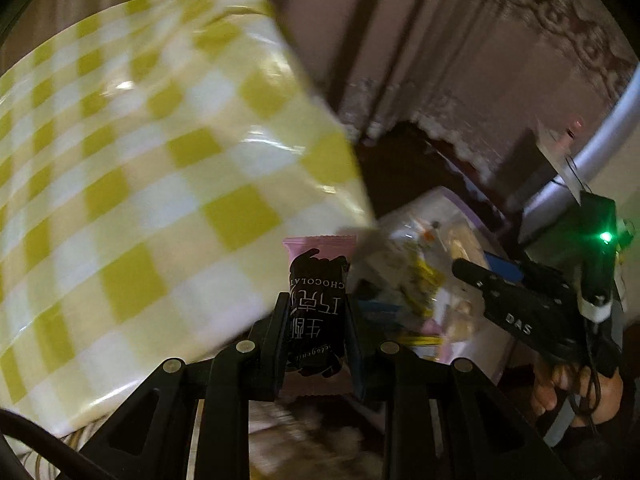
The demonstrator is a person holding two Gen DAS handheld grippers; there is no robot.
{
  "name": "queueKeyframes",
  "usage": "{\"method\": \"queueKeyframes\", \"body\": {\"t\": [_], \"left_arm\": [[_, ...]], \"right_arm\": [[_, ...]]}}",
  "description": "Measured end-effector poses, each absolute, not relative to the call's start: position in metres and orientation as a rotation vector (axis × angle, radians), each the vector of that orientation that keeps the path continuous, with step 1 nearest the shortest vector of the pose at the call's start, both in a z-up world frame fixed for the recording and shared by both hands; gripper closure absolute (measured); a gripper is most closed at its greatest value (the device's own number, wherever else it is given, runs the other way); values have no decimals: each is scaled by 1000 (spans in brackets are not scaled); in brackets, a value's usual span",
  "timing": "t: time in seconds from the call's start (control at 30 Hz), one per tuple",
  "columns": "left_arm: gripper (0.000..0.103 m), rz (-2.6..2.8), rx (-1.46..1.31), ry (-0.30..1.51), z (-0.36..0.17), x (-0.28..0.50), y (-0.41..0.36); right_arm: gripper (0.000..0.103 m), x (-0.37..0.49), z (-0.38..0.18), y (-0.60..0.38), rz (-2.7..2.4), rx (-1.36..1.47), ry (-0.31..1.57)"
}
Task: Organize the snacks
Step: 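Carry both packets over the white bin and open both tools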
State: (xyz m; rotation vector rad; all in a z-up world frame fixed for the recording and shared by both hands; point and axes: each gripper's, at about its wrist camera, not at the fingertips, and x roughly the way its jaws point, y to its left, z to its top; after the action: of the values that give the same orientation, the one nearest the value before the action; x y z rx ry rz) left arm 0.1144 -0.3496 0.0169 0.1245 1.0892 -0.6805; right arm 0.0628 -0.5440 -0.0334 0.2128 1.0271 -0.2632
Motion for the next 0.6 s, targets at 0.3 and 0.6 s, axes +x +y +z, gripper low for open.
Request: {"method": "queueKeyframes", "body": {"t": [0.3, 0.6], "left_arm": [[77, -820, 179, 1158, 1, 93, -427], [50, -884, 155, 1219, -11, 82, -455]], "right_arm": [[63, 38, -30, -589, -409, 249, 1021], [51, 28, -22, -592, -474, 228, 1008]]}}
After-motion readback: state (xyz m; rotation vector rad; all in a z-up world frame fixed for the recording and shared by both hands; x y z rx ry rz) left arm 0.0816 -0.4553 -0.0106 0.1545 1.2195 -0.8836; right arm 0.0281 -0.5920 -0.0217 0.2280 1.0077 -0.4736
